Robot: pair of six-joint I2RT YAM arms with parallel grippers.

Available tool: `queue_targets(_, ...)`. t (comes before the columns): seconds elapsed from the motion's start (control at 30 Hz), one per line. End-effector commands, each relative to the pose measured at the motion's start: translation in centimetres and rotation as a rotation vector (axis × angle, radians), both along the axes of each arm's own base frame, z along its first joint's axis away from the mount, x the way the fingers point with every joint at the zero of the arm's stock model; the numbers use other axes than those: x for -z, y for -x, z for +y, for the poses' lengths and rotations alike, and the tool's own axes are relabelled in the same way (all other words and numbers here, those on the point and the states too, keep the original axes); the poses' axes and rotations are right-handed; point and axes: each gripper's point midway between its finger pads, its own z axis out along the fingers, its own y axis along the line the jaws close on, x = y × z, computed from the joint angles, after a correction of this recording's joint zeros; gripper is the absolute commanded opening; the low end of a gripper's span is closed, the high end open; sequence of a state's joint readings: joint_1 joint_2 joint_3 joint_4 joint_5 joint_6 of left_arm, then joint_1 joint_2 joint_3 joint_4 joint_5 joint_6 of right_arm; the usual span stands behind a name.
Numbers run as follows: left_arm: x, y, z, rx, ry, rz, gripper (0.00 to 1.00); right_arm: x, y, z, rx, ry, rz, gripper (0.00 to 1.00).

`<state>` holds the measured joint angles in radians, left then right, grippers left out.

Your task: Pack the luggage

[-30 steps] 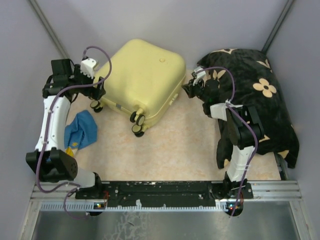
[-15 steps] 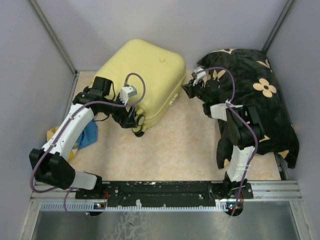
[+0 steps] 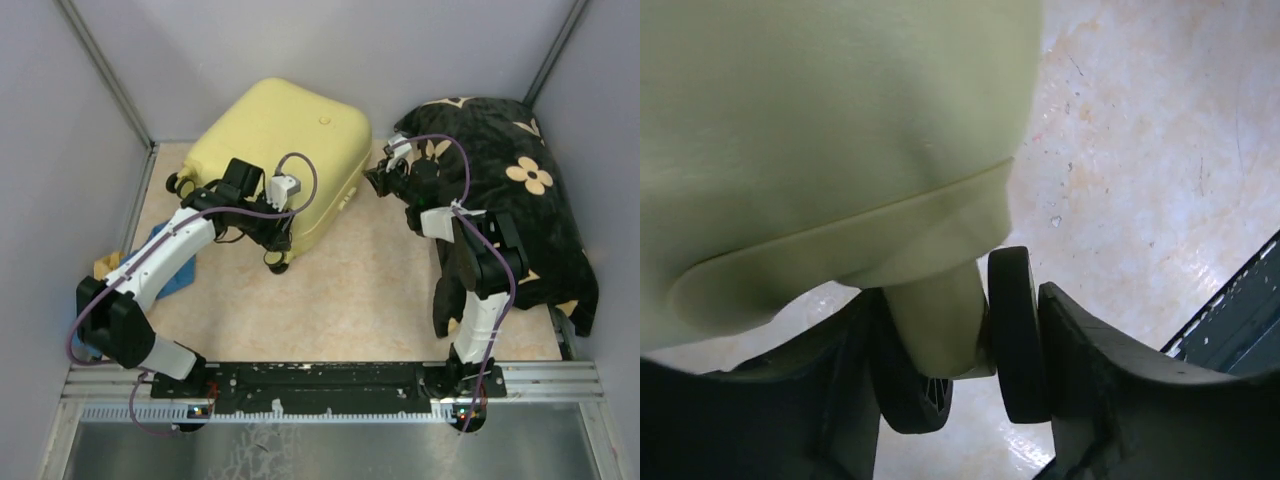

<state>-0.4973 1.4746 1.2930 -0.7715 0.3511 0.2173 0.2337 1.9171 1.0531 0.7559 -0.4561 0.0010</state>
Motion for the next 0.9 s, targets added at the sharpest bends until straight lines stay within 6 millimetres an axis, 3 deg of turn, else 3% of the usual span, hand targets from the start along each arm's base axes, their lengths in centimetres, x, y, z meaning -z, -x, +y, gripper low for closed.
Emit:
queue_targets(0.0, 0.7, -1.5, 1.4, -0.074, -0.078, -0.070, 0.43, -5.0, 0.7, 0.3, -0.012, -0.021, -0.136, 0.00)
queue_targets(0.13, 1.9, -0.2, 3.0, -0.065, -0.139, -0.056, 0.26, -4.9, 1.1, -0.3, 0.006, -0.018, -0.132, 0.00)
queue_targets(0.33, 3.4, 5.5, 5.8, 0.277, -0.231, -0.093, 0.01, -4.9, 1.4, -2.5, 0.056, -0.015, -0.118, 0.00)
queue_targets(0.43, 4.4, 8.1, 8.0, 0.394, -0.291, -0.109, 0.00, -4.5, 1.6, -4.2, 0.087, 0.000, -0.107, 0.00)
queue_targets(0.5, 4.5, 8.8, 9.1, 0.423, -0.311, -0.131, 0.00, -4.0, 1.8, -5.4, 0.103, 0.014, -0.098, 0.00)
queue_targets(0.6, 4.4, 8.5, 10.6, 0.431, -0.348, -0.164, 0.00, -3.8, 1.9, -7.2, 0.133, 0.032, -0.095, 0.00)
queue_targets(0.77, 3.7, 5.9, 14.1, 0.333, -0.354, -0.147, 0.00, -4.2, 2.0, -11.4, 0.205, 0.042, -0.082, 0.00)
queue_targets(0.87, 3.4, 4.5, 16.5, 0.321, -0.381, -0.145, 0.00, -5.3, 2.4, -12.7, 0.208, 0.059, -0.100, 0.00)
